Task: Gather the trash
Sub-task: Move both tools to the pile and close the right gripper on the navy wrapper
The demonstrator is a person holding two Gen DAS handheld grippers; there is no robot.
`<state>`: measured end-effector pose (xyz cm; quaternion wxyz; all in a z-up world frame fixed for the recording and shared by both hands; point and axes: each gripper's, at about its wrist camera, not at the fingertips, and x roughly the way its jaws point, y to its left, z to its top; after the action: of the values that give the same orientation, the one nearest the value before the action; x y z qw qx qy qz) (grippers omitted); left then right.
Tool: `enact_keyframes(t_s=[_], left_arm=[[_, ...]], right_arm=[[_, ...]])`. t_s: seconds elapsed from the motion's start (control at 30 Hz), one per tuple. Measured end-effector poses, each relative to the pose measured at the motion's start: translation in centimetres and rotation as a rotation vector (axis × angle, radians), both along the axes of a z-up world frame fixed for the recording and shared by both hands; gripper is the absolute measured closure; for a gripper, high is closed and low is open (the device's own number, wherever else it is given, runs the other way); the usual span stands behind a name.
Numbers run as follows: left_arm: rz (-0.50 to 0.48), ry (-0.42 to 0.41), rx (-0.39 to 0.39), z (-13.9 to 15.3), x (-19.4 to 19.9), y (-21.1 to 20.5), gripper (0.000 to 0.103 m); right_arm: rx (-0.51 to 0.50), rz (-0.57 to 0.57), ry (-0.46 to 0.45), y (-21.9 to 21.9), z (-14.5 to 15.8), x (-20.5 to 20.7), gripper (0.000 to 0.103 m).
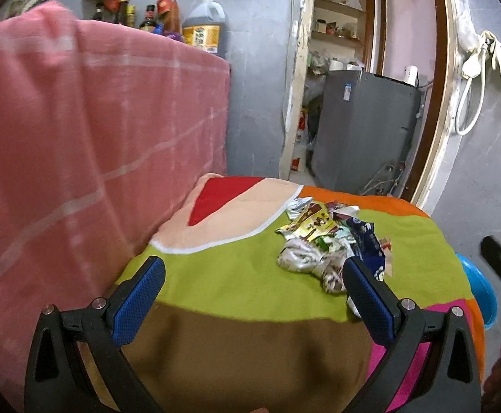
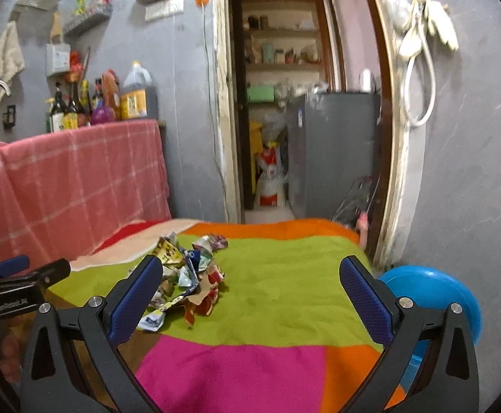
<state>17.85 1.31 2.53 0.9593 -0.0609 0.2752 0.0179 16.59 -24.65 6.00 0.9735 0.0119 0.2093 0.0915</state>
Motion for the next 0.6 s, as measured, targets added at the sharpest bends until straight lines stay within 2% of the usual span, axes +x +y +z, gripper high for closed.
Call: enact_keyframes(t_s=[0.27,0.33,0.4,0.53,0.6], left_arm=[[-0.093,0.102,-0.022,-1.6,4.6,-1.4,0.002],[-0.115,0.122,-0.02,-2.0,5.3,-1.8,0.003],[-0.141,0.146,-0.031,-2.4,6.0,-2.1,0.007],[-0.18,0.198,-0.052,-3.1,7.4,-2.8,0.017],[-0.192,0.217,-0.057,-3.3,8.1,-3.0,0.026]], right_arm=[[0.043,0.058,0.141,-0.1,-2.4,4.9,0.001],[0.034,0.067,0.167,-0.1,-2.9,5.6,0.007],[0.032,0.076,0.191,-0.2,-3.3,6.1,0.021],[0.052,0.109,0.246,-0.2,-4.3,7.4,0.029],[0.053,0.123,0.262,-0.1,-4.7,7.8,0.034]])
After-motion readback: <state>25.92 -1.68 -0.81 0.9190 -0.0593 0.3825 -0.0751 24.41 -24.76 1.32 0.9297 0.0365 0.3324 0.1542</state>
